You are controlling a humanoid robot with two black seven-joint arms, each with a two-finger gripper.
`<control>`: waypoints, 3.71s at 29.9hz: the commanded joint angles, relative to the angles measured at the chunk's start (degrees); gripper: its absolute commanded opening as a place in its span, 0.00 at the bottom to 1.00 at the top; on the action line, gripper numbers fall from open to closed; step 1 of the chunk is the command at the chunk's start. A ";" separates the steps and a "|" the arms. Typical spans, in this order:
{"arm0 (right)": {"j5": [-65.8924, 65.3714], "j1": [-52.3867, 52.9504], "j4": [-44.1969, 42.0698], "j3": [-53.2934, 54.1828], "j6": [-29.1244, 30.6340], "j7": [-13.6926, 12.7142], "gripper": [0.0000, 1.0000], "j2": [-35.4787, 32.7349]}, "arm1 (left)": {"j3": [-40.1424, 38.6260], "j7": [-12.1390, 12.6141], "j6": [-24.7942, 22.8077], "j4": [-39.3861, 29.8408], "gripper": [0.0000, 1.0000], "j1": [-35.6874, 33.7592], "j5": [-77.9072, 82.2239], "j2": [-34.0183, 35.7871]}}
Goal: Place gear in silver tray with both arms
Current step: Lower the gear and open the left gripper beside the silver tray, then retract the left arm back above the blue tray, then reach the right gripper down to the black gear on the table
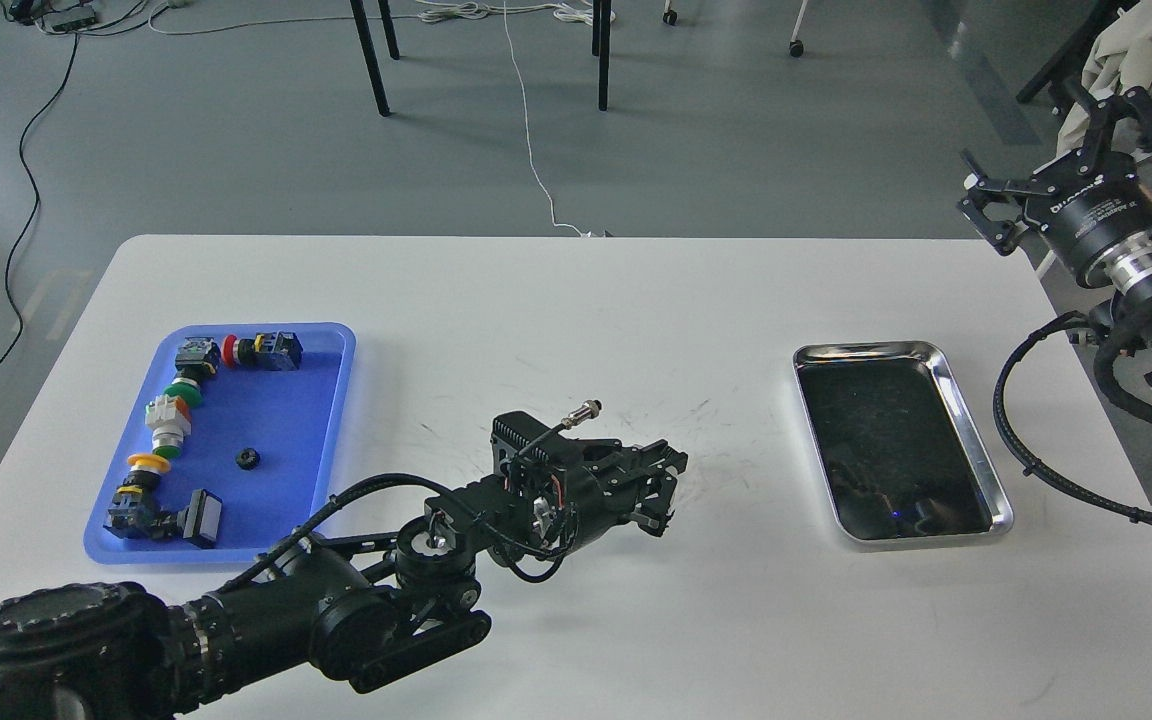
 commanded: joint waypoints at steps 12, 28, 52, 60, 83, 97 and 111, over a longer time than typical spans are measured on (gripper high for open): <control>0.00 0.00 0.00 0.00 -0.04 0.09 0.99 0.07 | -0.08 -0.32 0.94 -0.47 0.56 0.30 -0.65 0.00; 0.00 0.09 0.00 -0.08 -0.04 0.09 0.99 0.16 | -0.70 -0.23 2.69 -1.62 0.97 0.12 -4.96 0.00; -13.35 15.53 5.63 -18.42 -1.53 -5.27 0.99 -0.72 | -27.33 2.67 0.77 -3.99 0.98 -12.36 -70.30 16.24; -23.63 39.97 7.64 -53.21 -0.65 -9.04 0.99 2.43 | -27.07 2.76 -11.36 -2.50 0.98 -10.52 -88.61 27.32; -38.76 49.05 9.67 -89.20 4.58 -12.48 0.98 27.67 | -26.98 1.97 -12.77 -2.32 0.98 -7.97 -90.12 29.53; -39.20 45.71 7.56 -93.07 4.58 -12.13 0.93 27.58 | -26.98 0.91 -12.77 -2.32 0.98 -6.65 -90.12 29.09; -41.04 44.04 5.36 -93.25 4.58 -12.13 0.83 28.63 | -26.98 0.82 -12.77 -2.32 0.98 -6.65 -90.12 29.18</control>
